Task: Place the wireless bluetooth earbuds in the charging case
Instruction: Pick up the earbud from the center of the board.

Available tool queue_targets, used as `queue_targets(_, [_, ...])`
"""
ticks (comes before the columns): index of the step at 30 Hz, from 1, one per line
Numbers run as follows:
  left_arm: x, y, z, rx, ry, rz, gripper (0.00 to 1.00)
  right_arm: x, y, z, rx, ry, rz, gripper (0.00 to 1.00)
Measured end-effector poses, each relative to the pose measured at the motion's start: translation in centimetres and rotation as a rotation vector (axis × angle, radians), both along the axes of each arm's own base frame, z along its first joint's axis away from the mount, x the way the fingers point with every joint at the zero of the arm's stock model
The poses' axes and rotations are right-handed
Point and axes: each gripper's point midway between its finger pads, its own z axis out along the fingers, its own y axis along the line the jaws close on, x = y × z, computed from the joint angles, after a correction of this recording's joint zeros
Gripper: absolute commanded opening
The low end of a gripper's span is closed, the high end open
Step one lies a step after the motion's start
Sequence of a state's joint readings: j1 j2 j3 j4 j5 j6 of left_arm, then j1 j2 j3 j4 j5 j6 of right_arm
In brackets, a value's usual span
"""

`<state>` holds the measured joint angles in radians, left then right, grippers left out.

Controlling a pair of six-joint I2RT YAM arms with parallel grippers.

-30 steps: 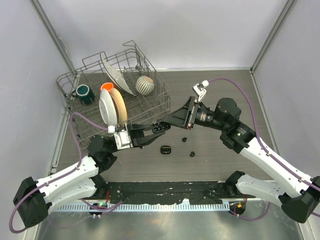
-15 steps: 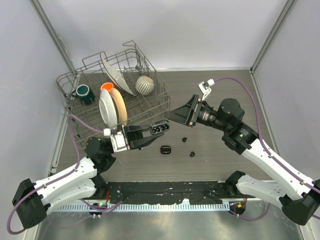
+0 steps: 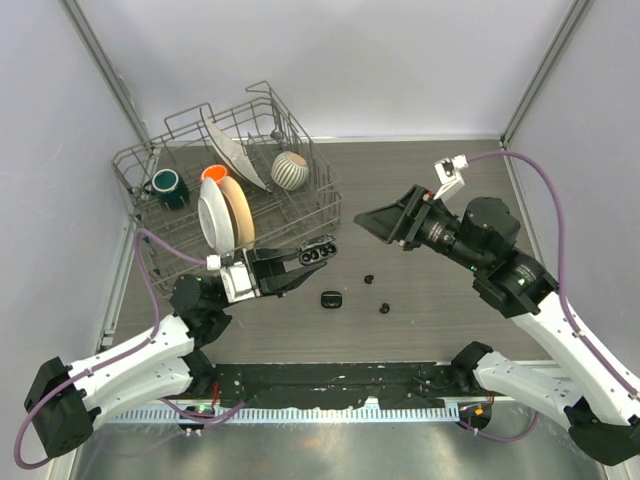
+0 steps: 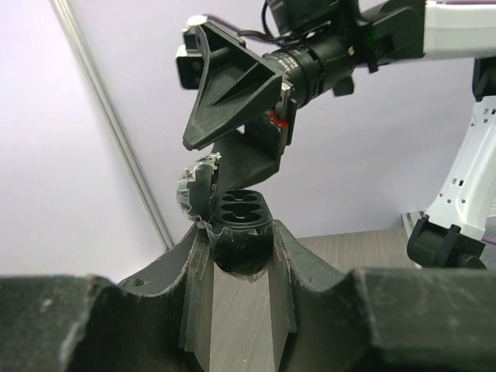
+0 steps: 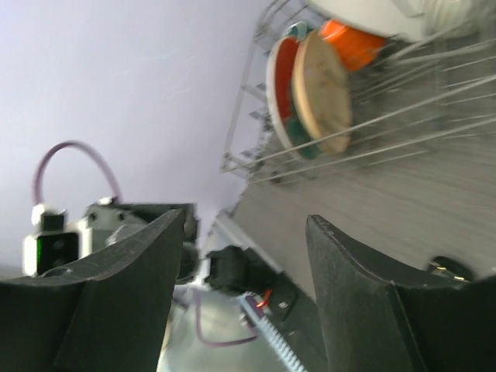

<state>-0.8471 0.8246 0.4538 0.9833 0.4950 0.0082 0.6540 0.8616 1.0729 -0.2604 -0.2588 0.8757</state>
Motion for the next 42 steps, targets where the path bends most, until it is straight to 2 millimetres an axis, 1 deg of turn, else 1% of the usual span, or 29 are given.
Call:
queue_targets(2, [0.3,0.1,0.0,-0.005,0.010,0.016,0.00,1.0,-1.6,-0.6,-0.069,0.004,-0.098,0.63])
queue_targets(4, [0.7,0.2,0.0,-0.013,0.023,0.036,0.00,2.0,-3.4,-2.5,-0.161,0.031,-0.200,0.63])
queue_targets(7, [1.5,0.5,-0.3,-0.032,0.056,0.075,0.00,2.8,-5.7,-6.5,-0.310,0.099,-0.309,0.61])
queue_targets(9, [2.1,0.8,-0.7,-0.045,0.087,0.100,0.00,3.1,-6.9,-10.0,-0.409,0.157,-0.350,0.61])
queue_targets(11, [2.6,1.0,-1.1,-0.056,0.119,0.121,0.00,3.0,-7.7,-13.4,-0.492,0.222,-0.367,0.60])
queue_targets(12, [2.9,1.1,-1.4,-0.067,0.141,0.133,0.00,2.8,-8.1,-15.6,-0.544,0.266,-0.371,0.60])
queue_targets(14, [3.4,1.5,-1.9,-0.090,0.180,0.157,0.00,2.4,-8.8,-18.9,-0.617,0.334,-0.376,0.57])
queue_targets(15, [3.7,1.7,-2.0,-0.101,0.195,0.169,0.00,2.1,-9.2,-20.2,-0.645,0.364,-0.378,0.56])
queue_targets(17, [4.2,2.1,-2.4,-0.122,0.232,0.192,0.00,1.6,-10.0,-22.2,-0.669,0.412,-0.388,0.54])
queue_targets(20, [4.6,2.6,-2.6,-0.150,0.265,0.212,0.00,1.2,-10.8,-24.2,-0.662,0.472,-0.408,0.54])
queue_targets(23, [4.8,3.3,-2.5,-0.182,0.281,0.233,0.00,0.5,-11.4,-26.6,-0.632,0.543,-0.420,0.50])
queue_targets(25, [4.9,3.8,-2.4,-0.204,0.294,0.247,0.00,0.1,-11.7,-27.7,-0.616,0.580,-0.429,0.48])
queue_targets(28, [4.9,4.4,-2.0,-0.232,0.300,0.261,0.00,-0.8,-11.6,-29.4,-0.579,0.628,-0.432,0.44])
queue_targets(32, [4.8,4.9,-1.6,-0.253,0.296,0.268,0.00,-1.7,-10.8,-31.5,-0.519,0.684,-0.403,0.41])
queue_targets(34, [4.8,4.9,-1.7,-0.252,0.298,0.270,0.00,-2.2,-10.4,-32.8,-0.501,0.721,-0.388,0.40])
queue_targets(38, [4.9,4.9,-2.0,-0.247,0.301,0.272,0.00,-2.4,-10.0,-34.3,-0.484,0.756,-0.381,0.39])
queue_targets(42, [4.9,4.9,-2.0,-0.247,0.300,0.272,0.00,-1.8,-9.5,-34.9,-0.475,0.761,-0.378,0.37])
